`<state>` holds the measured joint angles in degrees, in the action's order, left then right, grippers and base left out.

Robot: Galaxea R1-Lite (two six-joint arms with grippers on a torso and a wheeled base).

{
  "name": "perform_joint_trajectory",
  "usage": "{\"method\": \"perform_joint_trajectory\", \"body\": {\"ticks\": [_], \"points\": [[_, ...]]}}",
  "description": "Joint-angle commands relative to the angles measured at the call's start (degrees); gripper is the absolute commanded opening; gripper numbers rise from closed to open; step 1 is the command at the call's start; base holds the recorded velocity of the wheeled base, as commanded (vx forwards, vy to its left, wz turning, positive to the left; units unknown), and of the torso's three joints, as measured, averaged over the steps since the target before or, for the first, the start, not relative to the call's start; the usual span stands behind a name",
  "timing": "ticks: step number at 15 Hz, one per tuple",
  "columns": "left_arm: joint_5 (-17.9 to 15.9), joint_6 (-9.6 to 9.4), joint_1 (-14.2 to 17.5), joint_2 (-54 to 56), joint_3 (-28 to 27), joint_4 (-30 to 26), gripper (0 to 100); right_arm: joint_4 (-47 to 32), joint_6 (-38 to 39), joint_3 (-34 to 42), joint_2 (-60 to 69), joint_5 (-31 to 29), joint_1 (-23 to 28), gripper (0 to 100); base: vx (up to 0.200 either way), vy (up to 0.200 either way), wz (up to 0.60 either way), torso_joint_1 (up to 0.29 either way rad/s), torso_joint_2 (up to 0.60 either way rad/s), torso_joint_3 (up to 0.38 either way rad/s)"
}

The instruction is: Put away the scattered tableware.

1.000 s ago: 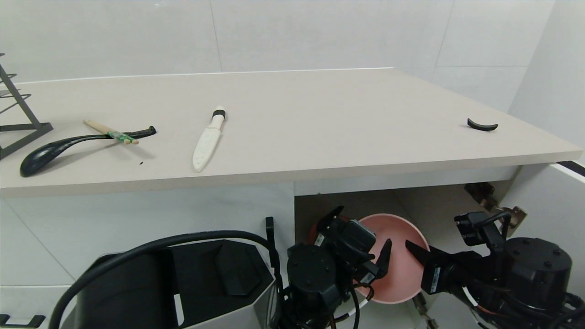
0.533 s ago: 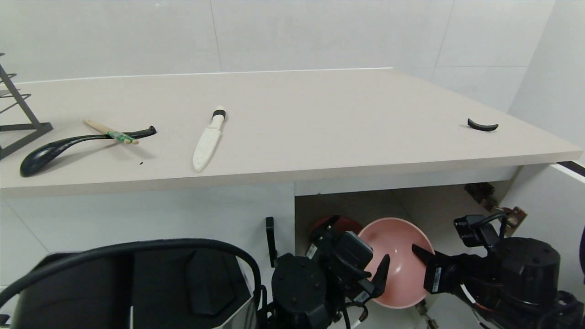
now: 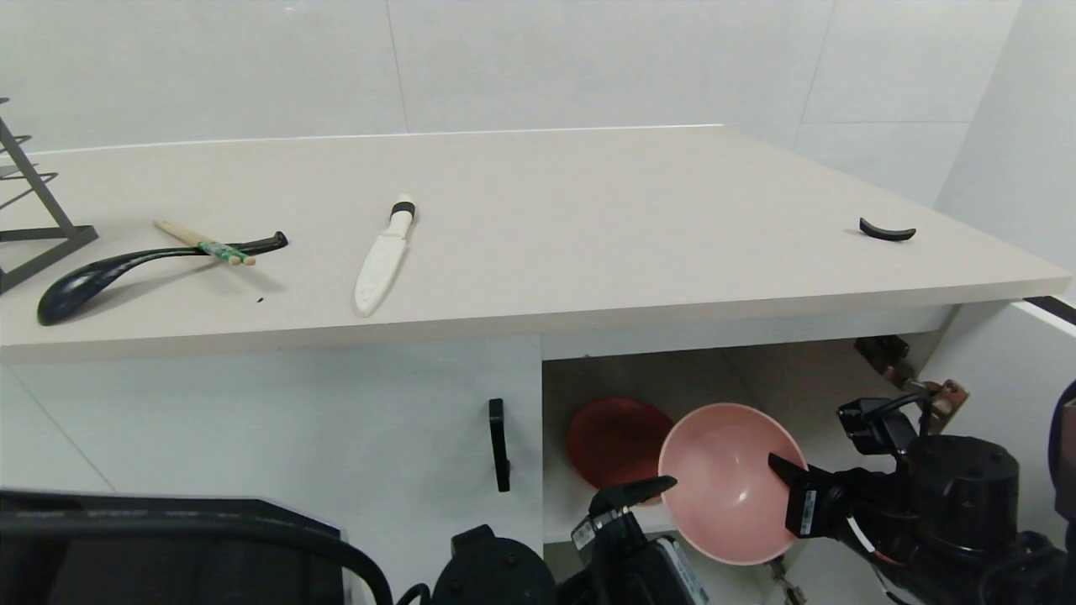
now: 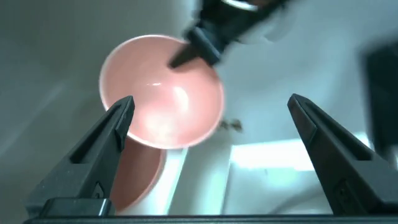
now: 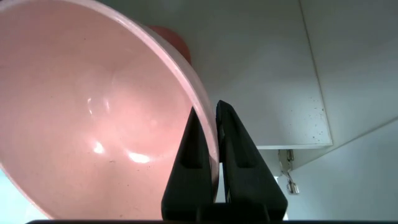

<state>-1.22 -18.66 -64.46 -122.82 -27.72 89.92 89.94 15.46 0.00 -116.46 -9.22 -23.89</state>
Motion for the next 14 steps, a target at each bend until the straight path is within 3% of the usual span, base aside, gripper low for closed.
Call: {"method": "perform_joint_trajectory", "body": {"ticks": [1,2,4,9,14], "points": [[-12.32,-5.07,6.63,4.26,5.92,0.08,100,0.06,0.1,0.0,-0.35,-0.01,-0.63,0,0.0,0.0,0.0,0.0,0.0,0.0],[-18.03,-5.33,8.74,4.87,8.12,0.08,100,0.06,0.1,0.0,-0.44,-0.01,-0.89,0,0.0,0.0,0.0,0.0,0.0,0.0],[-23.39,-5.24,10.41,7.86,14.27,0.08,100,0.06,0.19,0.0,-0.44,-0.01,-1.77,0,0.0,0.0,0.0,0.0,0.0,0.0],[-23.74,-5.42,14.28,20.16,27.19,0.08,100,0.06,0.98,0.0,-1.14,-0.01,-5.02,0,0.0,0.0,0.0,0.0,0.0,0.0],[-23.39,-5.24,17.62,27.55,27.72,0.08,100,0.06,1.07,-5.1,-7.21,0.25,-4.67,0,0.0,0.0,0.0,0.0,0.0,0.0]]}}
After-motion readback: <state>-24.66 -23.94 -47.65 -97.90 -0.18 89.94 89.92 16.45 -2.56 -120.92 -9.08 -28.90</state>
